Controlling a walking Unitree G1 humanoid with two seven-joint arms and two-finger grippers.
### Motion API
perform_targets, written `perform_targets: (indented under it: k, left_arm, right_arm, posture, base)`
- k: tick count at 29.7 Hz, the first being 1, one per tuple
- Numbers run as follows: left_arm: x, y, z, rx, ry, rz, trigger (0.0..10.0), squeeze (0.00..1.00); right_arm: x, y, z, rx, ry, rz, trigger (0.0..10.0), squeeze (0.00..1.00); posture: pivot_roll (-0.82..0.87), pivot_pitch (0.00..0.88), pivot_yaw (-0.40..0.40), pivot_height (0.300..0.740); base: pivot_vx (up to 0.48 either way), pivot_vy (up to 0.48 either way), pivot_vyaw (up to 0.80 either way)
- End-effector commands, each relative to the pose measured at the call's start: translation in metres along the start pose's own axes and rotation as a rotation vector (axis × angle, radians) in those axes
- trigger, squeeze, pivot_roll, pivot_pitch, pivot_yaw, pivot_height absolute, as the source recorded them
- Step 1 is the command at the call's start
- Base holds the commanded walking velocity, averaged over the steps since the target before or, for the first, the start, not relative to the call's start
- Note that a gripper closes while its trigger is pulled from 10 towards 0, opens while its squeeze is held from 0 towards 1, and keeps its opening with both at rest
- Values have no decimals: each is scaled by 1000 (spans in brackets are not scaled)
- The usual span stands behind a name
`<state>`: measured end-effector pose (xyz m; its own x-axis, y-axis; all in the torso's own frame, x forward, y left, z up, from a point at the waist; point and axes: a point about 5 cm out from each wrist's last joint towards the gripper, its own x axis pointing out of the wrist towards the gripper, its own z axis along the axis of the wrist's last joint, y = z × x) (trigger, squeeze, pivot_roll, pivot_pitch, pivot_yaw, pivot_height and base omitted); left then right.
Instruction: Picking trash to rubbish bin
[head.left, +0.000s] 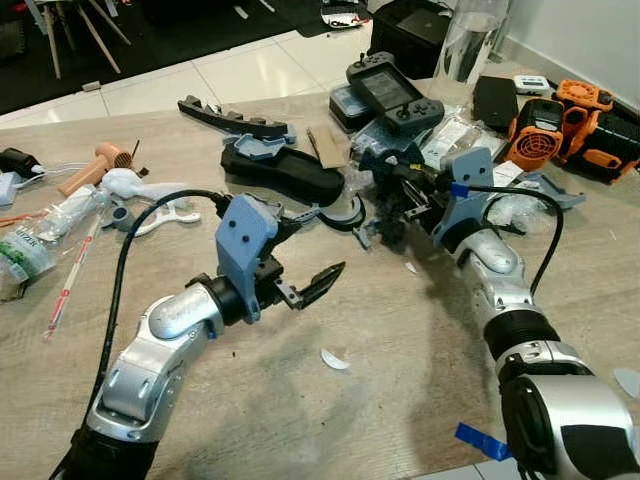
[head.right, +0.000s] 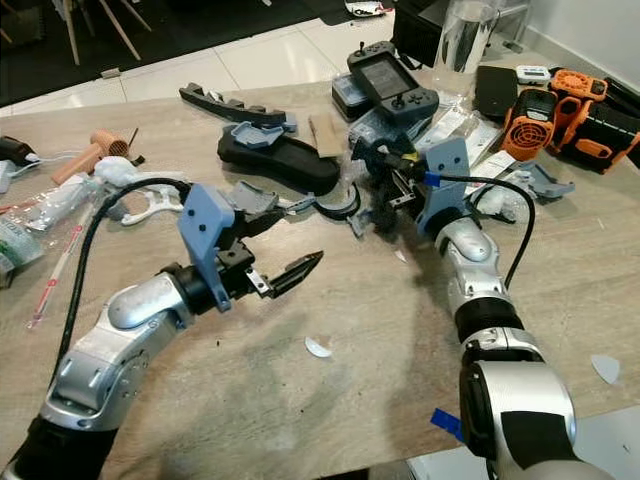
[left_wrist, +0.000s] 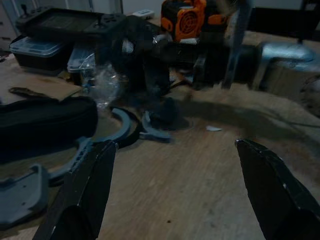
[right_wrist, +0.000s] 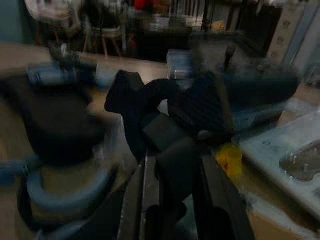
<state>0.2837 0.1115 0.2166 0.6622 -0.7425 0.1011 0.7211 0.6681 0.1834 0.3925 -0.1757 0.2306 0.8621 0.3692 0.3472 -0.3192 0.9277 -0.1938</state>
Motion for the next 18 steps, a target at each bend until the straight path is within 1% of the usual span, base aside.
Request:
perform_targets:
  k: [1,2,4,5,6,7,8,9,10,11,12,14,16,17,18]
  left_arm:
    - [-5,8,-2,6,9,27,10000,0]
    - [-6,13,-1,4,5,43,10000,0]
    - [-7,22,-1,3,-2,75,10000,0]
    - [-7,22,-1,3,-2,75,10000,0]
    - [-7,26,0,4,-8,102,10000,0]
    - [-7,32,1,7,-15,142,10000,0]
    - [-8,40,0,16,-15,214,10000,0]
    - [-8,40,0,16,-15,214,10000,0]
    - [-9,49,-1,26,-5,299,10000,0]
    - [-9,49,-1,26,-5,299,10000,0]
    - [-10,56,-4,37,14,365,10000,0]
    - [-13,62,-7,53,35,437,10000,0]
    - [-16,64,-8,49,39,477,10000,0]
    - [-16,64,-8,49,39,477,10000,0]
    - [-17,64,-8,48,39,485,10000,0]
  right_arm:
    - [5,2,15,15,-78,6,0,0]
    - [7,5,22,21,-111,4,10000,0]
    - [9,11,31,46,-155,13,10000,0]
    - [9,11,31,46,-155,13,10000,0]
    - [9,13,34,57,-171,12,10000,0]
    - [9,14,37,66,-185,10,10000,0]
    - [8,16,41,73,-198,7,10000,0]
    - [8,16,41,73,-198,7,10000,0]
    - [7,16,44,84,-210,-2,10000,0]
    - [7,16,44,84,-210,-2,10000,0]
    - [5,16,46,100,-210,-22,10000,0]
    - [2,16,40,145,-137,-58,10000,0]
    - [-5,19,35,102,-79,-65,10000,0]
    - [-5,19,35,102,-79,-65,10000,0]
    - [-8,19,32,63,-62,-73,10000,0]
  posture:
    - [19,234,54,740]
    - [18,218,62,740]
    - [20,211,70,740]
    - [20,211,70,740]
    - [20,211,70,740]
    - [15,201,80,740]
    - [8,193,87,740]
    - [8,193,87,740]
    - [2,191,89,740]
    - [2,191,89,740]
    - [0,188,88,740]
    - [1,179,83,740]
    - [-1,174,81,740]
    - [-1,174,81,740]
    - [-1,175,81,740]
  base:
    - [0,0,0]
    - [0,0,0]
    - [0,0,0]
    - [0,0,0]
    - [0,0,0]
    - [0,0,0]
    - [0,0,0]
    - [0,0,0]
    - [0,0,0]
    - [0,0,0]
    - [0,0,0]
    - [0,0,0]
    - [0,0,0]
    - [0,0,0]
    - [0,0,0]
